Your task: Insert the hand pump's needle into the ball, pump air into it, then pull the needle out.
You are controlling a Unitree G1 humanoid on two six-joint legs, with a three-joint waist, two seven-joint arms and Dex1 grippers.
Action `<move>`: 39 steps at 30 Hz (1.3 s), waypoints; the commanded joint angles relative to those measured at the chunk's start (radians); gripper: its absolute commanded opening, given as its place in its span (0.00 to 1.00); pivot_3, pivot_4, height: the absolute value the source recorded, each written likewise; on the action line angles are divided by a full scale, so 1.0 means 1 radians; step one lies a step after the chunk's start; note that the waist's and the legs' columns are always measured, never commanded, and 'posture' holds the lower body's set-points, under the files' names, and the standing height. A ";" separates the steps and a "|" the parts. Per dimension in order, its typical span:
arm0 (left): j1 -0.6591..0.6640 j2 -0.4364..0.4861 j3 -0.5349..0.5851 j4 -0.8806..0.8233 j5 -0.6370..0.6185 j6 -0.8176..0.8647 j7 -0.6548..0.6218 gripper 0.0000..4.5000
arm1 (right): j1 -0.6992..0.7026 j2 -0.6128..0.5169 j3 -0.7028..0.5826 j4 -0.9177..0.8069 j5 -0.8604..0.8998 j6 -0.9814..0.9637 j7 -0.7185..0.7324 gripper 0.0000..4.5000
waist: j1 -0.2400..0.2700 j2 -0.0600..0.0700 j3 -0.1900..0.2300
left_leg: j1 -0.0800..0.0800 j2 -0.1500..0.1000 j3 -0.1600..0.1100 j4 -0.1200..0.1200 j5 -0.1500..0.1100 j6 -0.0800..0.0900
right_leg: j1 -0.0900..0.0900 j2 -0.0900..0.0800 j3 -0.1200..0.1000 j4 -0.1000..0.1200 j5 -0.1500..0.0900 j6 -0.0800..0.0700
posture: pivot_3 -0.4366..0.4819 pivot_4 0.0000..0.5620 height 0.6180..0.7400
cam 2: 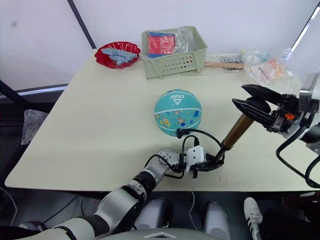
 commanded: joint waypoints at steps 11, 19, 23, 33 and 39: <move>0.046 0.034 -0.027 0.078 0.058 0.054 0.002 0.23 | 0.156 0.162 0.293 0.134 -0.286 -0.202 0.090 0.34 | -0.003 -0.009 -0.010 | 0.003 0.001 -0.001 0.000 0.000 0.000 | 0.002 0.001 -0.001 0.000 0.000 0.000 | 0.48 0.27 0.98; 0.052 0.038 -0.028 0.072 0.059 0.054 0.001 0.23 | 0.186 0.221 0.373 0.237 -0.393 -0.308 0.127 0.34 | -0.003 -0.011 -0.013 | 0.003 0.002 -0.002 0.000 0.000 0.000 | 0.003 0.001 -0.001 0.000 0.000 0.000 | 0.48 0.27 0.98; 0.054 0.039 -0.027 0.069 0.057 0.055 0.002 0.23 | 0.201 0.247 0.420 0.258 -0.436 -0.336 0.124 0.34 | -0.003 -0.011 -0.014 | 0.003 0.002 -0.002 -0.001 0.000 0.000 | 0.003 0.001 -0.001 0.000 0.000 0.000 | 0.48 0.27 0.98; 0.056 0.034 -0.033 0.097 0.069 0.047 0.023 0.23 | 0.152 0.213 0.346 0.158 -0.353 -0.262 0.106 0.34 | -0.002 -0.008 -0.013 | 0.003 0.002 -0.002 -0.001 0.000 0.000 | 0.003 0.001 -0.002 0.000 0.000 0.000 | 0.48 0.27 0.98; 0.056 0.034 -0.032 0.090 0.066 0.050 0.013 0.23 | 0.092 0.148 0.229 0.089 -0.251 -0.179 0.097 0.34 | 0.001 -0.003 -0.007 | 0.001 0.001 -0.002 -0.001 0.000 0.000 | 0.002 0.000 -0.002 -0.001 0.000 0.000 | 0.48 0.27 0.98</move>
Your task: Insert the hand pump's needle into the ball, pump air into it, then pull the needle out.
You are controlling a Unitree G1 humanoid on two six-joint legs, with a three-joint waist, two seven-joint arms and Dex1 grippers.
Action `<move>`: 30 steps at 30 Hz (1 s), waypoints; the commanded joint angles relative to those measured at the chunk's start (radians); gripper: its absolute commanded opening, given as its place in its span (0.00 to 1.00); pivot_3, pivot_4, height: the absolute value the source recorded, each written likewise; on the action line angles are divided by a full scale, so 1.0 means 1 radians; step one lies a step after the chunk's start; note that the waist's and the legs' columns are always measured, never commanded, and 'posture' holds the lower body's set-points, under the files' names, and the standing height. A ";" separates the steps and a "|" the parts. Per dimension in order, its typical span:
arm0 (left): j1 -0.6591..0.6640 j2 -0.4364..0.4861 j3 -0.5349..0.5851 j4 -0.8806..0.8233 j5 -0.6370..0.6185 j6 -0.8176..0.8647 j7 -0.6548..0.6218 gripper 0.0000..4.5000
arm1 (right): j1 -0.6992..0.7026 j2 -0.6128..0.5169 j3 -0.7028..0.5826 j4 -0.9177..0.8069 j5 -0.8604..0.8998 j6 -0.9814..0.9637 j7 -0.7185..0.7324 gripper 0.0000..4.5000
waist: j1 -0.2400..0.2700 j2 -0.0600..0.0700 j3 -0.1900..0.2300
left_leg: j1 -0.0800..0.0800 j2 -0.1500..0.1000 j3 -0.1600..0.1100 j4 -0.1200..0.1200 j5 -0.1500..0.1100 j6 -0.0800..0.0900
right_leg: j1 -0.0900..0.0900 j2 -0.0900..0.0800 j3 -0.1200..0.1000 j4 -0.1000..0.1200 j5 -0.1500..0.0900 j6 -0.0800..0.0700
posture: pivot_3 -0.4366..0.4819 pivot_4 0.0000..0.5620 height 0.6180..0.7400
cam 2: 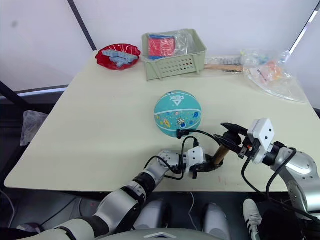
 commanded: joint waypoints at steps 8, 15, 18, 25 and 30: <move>0.044 0.037 -0.035 0.079 0.056 0.048 -0.003 0.23 | -0.113 -0.098 -0.225 -0.128 0.282 0.157 -0.031 0.34 | 0.001 0.005 0.008 | -0.001 -0.001 0.000 0.000 0.000 0.000 | -0.001 -0.001 0.000 0.000 0.000 0.000 | 0.48 0.27 0.98; 0.041 0.036 -0.035 0.078 0.055 0.050 -0.008 0.23 | -0.178 -0.165 -0.344 -0.116 0.414 0.241 -0.066 0.34 | 0.001 0.006 0.010 | -0.002 -0.001 0.000 0.000 0.000 0.000 | -0.001 -0.001 0.000 0.000 0.000 0.000 | 0.48 0.27 0.98; 0.039 0.036 -0.034 0.079 0.055 0.050 -0.009 0.23 | -0.210 -0.192 -0.383 -0.103 0.456 0.263 -0.081 0.34 | 0.001 0.007 0.012 | -0.002 -0.001 0.000 0.000 0.000 0.000 | -0.001 -0.001 0.000 0.000 0.000 0.000 | 0.48 0.27 0.98; 0.038 0.036 -0.034 0.079 0.054 0.051 -0.010 0.23 | -0.192 -0.213 -0.385 -0.107 0.469 0.295 -0.071 0.34 | 0.001 0.007 0.012 | -0.002 -0.001 0.000 0.001 0.000 0.000 | -0.001 -0.001 0.000 0.000 0.000 0.000 | 0.48 0.27 0.98; 0.039 0.033 -0.031 0.075 0.050 0.053 -0.009 0.23 | -0.087 -0.184 -0.293 -0.122 0.370 0.255 -0.036 0.34 | 0.000 0.004 0.010 | -0.001 -0.001 0.000 0.000 0.000 0.000 | 0.000 0.000 0.000 0.000 0.000 0.000 | 0.48 0.27 0.98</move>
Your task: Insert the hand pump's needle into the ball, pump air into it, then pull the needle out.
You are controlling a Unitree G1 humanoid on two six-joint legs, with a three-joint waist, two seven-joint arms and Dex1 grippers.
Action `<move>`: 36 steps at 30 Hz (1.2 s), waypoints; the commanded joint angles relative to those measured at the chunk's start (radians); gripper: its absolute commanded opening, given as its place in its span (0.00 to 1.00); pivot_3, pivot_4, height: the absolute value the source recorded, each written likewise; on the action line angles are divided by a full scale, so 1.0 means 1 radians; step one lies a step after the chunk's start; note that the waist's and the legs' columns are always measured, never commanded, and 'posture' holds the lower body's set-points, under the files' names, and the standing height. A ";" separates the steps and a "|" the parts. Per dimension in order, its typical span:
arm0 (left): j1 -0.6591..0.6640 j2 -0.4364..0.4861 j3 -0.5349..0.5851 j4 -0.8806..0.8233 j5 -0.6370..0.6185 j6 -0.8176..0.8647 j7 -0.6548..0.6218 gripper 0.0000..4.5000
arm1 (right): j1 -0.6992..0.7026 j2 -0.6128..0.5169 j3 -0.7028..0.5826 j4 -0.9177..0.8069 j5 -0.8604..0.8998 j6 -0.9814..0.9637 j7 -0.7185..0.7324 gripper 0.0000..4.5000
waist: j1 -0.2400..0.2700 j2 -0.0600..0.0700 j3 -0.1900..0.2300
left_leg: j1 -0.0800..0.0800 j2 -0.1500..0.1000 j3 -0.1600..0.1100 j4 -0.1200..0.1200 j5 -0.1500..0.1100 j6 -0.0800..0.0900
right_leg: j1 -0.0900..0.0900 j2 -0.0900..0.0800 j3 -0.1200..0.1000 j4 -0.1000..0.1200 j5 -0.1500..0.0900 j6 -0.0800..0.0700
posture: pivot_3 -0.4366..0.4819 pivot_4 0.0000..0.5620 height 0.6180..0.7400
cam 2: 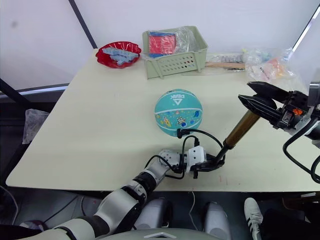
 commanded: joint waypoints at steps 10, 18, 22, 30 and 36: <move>0.046 0.036 -0.019 0.072 0.047 0.060 0.007 0.23 | 0.150 0.128 0.307 0.069 -0.298 -0.173 0.058 0.34 | -0.003 -0.012 -0.013 | 0.002 0.001 0.000 0.000 0.000 0.000 | 0.001 0.001 0.000 0.000 0.000 0.000 | 0.48 0.27 0.98; 0.045 0.036 -0.010 0.051 0.036 0.062 -0.002 0.23 | 0.202 0.196 0.458 0.152 -0.467 -0.277 0.048 0.34 | -0.003 -0.012 -0.017 | 0.003 0.002 -0.001 0.000 0.000 0.000 | 0.001 0.002 0.000 0.000 0.000 0.000 | 0.48 0.27 0.98; 0.043 0.035 -0.007 0.043 0.033 0.063 -0.005 0.23 | 0.191 0.236 0.499 0.183 -0.518 -0.303 0.030 0.34 | -0.003 -0.012 -0.017 | 0.003 0.002 -0.001 0.000 0.000 0.000 | 0.001 0.002 0.000 0.000 0.000 0.000 | 0.48 0.27 0.98; 0.039 0.031 -0.005 0.037 0.029 0.067 -0.008 0.23 | 0.202 0.268 0.530 0.198 -0.569 -0.326 0.029 0.34 | -0.005 -0.011 -0.018 | 0.003 0.002 -0.001 -0.001 0.000 0.000 | 0.001 0.002 0.000 0.001 0.000 0.000 | 0.48 0.27 0.98; 0.035 0.026 0.002 0.034 0.021 0.082 -0.018 0.53 | 0.206 0.273 0.529 0.196 -0.574 -0.332 0.036 0.34 | -0.005 -0.011 -0.019 | 0.003 0.002 -0.001 -0.001 0.000 0.000 | 0.001 0.002 0.000 0.001 0.000 0.000 | 0.48 0.27 0.98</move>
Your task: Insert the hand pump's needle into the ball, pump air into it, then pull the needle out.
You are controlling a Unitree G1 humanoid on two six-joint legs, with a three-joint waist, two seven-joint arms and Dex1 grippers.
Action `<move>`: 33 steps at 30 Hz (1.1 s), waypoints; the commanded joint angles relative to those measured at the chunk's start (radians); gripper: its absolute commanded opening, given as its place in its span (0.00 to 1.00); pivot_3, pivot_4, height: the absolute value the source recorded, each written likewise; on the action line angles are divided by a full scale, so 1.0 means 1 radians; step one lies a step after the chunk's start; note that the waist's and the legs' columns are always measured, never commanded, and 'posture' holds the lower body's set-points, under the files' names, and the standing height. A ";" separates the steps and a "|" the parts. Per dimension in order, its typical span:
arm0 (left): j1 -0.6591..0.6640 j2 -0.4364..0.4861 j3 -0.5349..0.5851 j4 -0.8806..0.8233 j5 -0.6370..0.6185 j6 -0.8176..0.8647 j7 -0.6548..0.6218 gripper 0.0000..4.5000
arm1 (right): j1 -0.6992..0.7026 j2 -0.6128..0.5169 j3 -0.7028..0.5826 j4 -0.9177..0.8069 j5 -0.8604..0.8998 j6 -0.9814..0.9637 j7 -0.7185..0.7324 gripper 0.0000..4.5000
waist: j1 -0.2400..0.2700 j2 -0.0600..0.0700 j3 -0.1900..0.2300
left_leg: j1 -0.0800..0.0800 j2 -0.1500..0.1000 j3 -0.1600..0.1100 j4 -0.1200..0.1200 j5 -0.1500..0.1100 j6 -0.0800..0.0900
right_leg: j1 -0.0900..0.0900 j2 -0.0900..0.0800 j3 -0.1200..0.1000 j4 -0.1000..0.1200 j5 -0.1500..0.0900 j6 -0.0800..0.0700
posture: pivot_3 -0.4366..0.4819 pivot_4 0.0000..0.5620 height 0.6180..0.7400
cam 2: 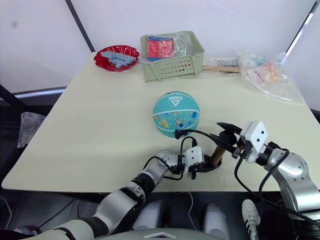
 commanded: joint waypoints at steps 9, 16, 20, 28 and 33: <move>0.033 0.035 0.007 -0.018 -0.001 0.042 -0.045 1.00 | 0.043 0.001 0.086 0.055 -0.026 0.057 0.022 0.34 | -0.002 0.000 0.000 | 0.000 0.000 0.000 -0.001 0.000 0.000 | 0.000 0.000 0.000 0.000 0.000 -0.001 | 0.48 0.27 0.98; 0.096 0.095 0.031 -0.194 -0.070 0.040 -0.117 1.00 | 0.034 0.003 0.091 0.056 -0.026 0.053 0.023 0.34 | -0.016 0.004 0.003 | 0.000 0.000 -0.001 -0.003 0.000 0.000 | -0.001 0.000 0.000 0.000 -0.002 -0.003 | 0.48 0.27 0.98; 0.155 0.146 0.041 -0.328 -0.116 0.051 -0.156 1.00 | 0.036 0.002 0.090 0.052 -0.022 0.049 0.025 0.34 | -0.021 0.007 0.005 | 0.000 0.000 0.000 -0.003 0.000 0.000 | -0.001 0.000 0.000 0.000 -0.002 -0.003 | 0.48 0.27 0.98; 0.341 0.281 0.073 -0.736 -0.291 0.160 -0.243 1.00 | 0.049 -0.004 0.087 0.048 -0.021 0.032 0.040 0.34 | -0.021 0.010 0.009 | -0.001 0.000 0.000 -0.004 0.000 -0.001 | -0.002 -0.002 0.000 -0.001 -0.002 -0.004 | 0.48 0.27 0.98; 0.447 0.375 0.126 -0.964 -0.413 0.274 -0.248 1.00 | 0.060 -0.012 0.080 0.038 -0.015 0.023 0.047 0.34 | -0.021 0.013 0.011 | -0.001 0.000 -0.001 -0.004 -0.001 -0.002 | -0.002 -0.003 0.000 -0.001 -0.002 -0.004 | 0.48 0.27 0.98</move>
